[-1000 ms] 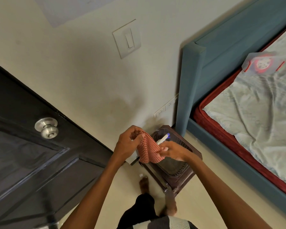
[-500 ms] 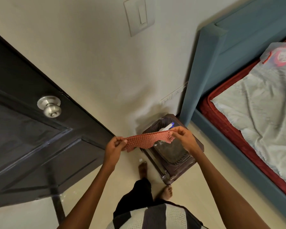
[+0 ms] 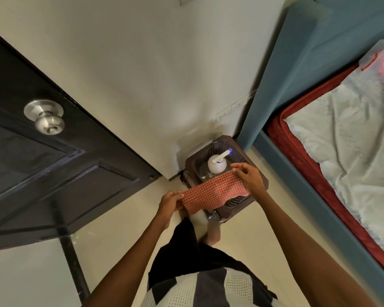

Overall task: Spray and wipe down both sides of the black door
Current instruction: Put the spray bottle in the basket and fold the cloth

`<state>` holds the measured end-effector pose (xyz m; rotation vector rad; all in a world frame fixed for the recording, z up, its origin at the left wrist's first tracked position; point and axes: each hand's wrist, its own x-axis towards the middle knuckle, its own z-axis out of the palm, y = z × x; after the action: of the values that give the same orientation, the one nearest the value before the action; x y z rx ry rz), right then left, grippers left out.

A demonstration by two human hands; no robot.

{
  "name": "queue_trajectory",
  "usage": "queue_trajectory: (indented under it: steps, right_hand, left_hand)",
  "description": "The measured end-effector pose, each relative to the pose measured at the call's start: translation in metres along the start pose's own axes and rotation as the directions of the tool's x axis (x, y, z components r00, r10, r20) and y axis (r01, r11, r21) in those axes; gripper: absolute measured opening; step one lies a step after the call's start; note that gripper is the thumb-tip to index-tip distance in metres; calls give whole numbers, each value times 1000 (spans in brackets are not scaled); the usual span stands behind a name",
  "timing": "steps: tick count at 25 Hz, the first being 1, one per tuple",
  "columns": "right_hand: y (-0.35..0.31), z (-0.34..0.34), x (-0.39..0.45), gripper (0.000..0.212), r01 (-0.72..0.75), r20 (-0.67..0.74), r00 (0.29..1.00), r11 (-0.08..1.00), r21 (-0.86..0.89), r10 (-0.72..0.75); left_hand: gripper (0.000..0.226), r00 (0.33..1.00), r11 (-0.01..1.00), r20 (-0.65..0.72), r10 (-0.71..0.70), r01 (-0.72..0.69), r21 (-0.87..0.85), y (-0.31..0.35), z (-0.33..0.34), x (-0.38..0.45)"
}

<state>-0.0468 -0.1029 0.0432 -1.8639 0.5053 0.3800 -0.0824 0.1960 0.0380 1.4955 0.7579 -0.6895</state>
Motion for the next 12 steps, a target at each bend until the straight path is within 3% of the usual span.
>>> queue_trajectory:
  steps: [5,9,11,12]
  right_hand:
    - [4,-7,-9,37,-65,117,992,996,65,57]
    - [3,0,-22,16,-110,135,986,987,115,94]
    - [-8,11,-31,10,-110,170,982,984,141,85]
    - [-14,18,-34,10,-113,194,978,982,154,82]
  left_hand:
    - [12,986,996,-140,87,-86,10,5,1,6]
    - [9,937,969,-266,224,-185,163,11,4,16]
    - [13,920,979,-338,198,-169,114,15,11,15]
    - [17,939,989,-310,151,-143,50,21,19,9]
